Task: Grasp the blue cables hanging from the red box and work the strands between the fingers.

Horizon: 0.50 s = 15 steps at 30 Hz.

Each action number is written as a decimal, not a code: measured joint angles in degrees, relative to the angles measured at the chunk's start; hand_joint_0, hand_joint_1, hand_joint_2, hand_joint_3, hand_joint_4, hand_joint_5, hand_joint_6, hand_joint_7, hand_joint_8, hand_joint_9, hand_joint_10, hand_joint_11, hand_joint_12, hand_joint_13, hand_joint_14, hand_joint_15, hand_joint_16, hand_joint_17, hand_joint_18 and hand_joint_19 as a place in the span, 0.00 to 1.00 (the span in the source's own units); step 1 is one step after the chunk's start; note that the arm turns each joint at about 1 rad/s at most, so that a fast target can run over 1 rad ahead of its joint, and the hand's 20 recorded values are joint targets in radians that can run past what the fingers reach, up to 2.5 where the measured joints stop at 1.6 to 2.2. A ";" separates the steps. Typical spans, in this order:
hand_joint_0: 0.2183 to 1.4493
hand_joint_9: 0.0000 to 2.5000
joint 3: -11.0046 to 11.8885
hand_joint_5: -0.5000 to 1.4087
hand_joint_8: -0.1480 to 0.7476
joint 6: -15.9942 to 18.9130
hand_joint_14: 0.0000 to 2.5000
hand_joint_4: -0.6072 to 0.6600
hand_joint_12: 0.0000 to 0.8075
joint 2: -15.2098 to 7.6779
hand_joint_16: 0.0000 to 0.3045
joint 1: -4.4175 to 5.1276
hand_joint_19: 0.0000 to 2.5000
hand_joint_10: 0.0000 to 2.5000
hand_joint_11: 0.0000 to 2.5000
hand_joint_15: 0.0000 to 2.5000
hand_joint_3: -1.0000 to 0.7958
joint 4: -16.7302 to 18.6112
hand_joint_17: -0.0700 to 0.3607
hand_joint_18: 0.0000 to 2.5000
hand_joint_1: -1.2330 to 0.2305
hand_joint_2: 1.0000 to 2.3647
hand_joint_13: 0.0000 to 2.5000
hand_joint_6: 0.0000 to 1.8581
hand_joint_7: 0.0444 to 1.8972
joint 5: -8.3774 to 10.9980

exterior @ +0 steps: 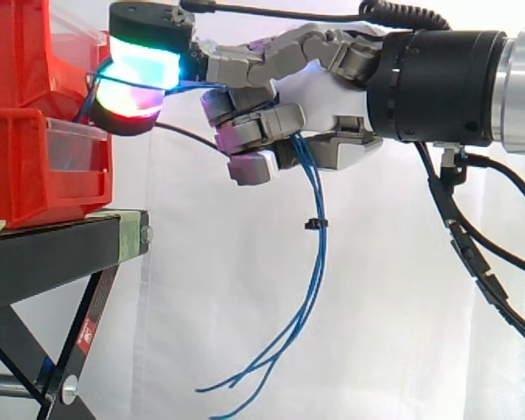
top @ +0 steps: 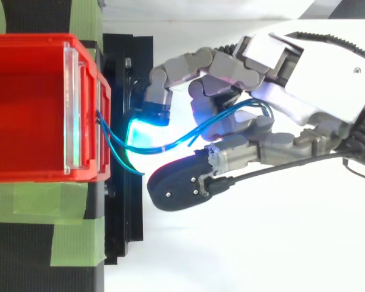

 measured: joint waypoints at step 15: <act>0.79 0.27 0.00 0.58 0.59 0.98 1.00 0.56 0.52 0.00 0.15 -0.30 0.51 1.00 0.99 0.53 0.40 -1.09 0.40 0.55 0.34 0.01 0.40 0.01 0.66 0.00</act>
